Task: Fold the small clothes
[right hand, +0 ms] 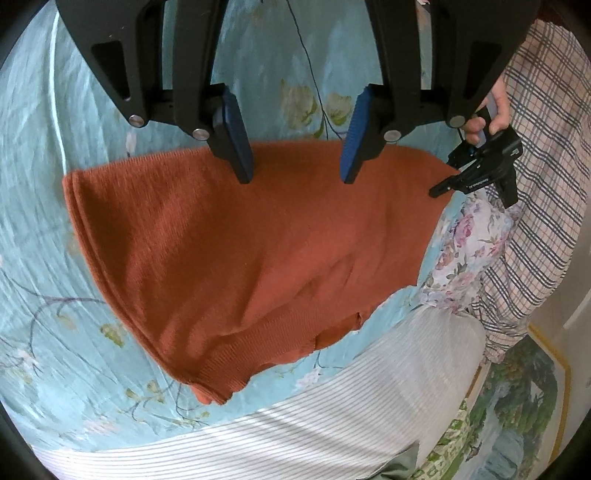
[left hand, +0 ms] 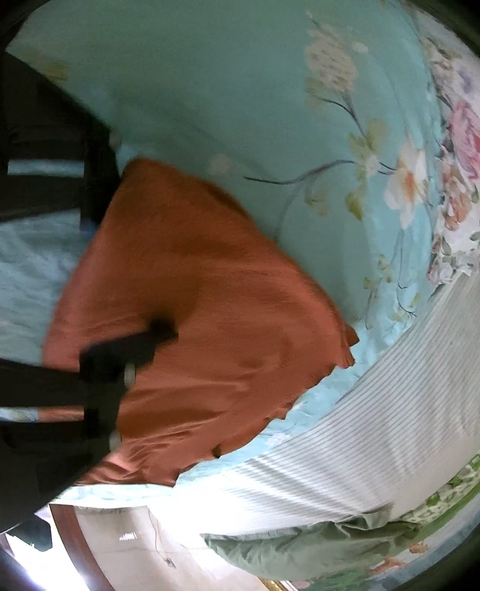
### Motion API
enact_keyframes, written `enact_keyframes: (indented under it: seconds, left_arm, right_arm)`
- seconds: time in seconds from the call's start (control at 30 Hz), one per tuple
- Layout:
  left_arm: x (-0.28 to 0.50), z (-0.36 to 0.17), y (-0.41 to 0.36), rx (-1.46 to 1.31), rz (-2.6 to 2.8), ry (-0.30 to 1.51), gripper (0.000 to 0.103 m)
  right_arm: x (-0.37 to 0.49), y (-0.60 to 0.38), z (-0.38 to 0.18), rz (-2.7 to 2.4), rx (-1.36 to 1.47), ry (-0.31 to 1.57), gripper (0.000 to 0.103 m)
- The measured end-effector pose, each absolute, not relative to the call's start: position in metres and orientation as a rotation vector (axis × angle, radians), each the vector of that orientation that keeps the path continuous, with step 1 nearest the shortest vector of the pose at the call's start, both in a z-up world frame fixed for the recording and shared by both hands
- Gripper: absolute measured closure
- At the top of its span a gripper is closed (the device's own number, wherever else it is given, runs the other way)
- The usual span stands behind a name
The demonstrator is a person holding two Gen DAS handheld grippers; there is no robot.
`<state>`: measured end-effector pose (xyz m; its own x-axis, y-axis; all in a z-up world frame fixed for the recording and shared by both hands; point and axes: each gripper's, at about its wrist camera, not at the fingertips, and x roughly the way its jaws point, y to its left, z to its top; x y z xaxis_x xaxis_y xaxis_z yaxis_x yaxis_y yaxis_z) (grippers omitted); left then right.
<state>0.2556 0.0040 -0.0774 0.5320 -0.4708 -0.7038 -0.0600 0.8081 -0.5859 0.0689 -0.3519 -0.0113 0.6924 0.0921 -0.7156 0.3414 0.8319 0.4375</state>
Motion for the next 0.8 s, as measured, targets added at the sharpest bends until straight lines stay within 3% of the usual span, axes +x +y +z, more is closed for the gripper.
enact_keyframes:
  seconds: [0.03, 0.13, 0.43, 0.6, 0.8]
  left_arm:
    - [0.257, -0.076, 0.003, -0.605, -0.266, 0.989, 0.088]
    - [0.255, -0.060, -0.007, -0.536, -0.267, 0.942, 0.092]
    - [0.221, 0.019, -0.115, -0.160, -0.495, 0.791, 0.095]
    - [0.182, 0.001, -0.205, 0.178, -0.558, 0.744, 0.095]
    - [0.159, -0.032, -0.237, 0.345, -0.549, 0.721, 0.095]
  right_arm:
    - [0.072, -0.354, -0.009, -0.144, 0.583, 0.801, 0.053]
    - [0.077, -0.358, -0.002, -0.135, 0.578, 0.783, 0.053]
    - [0.103, -0.394, 0.006, -0.091, 0.655, 0.763, 0.053]
    - [0.138, -0.405, -0.006, -0.005, 0.738, 0.817, 0.048]
    - [0.194, -0.393, -0.018, 0.100, 0.741, 0.897, 0.040]
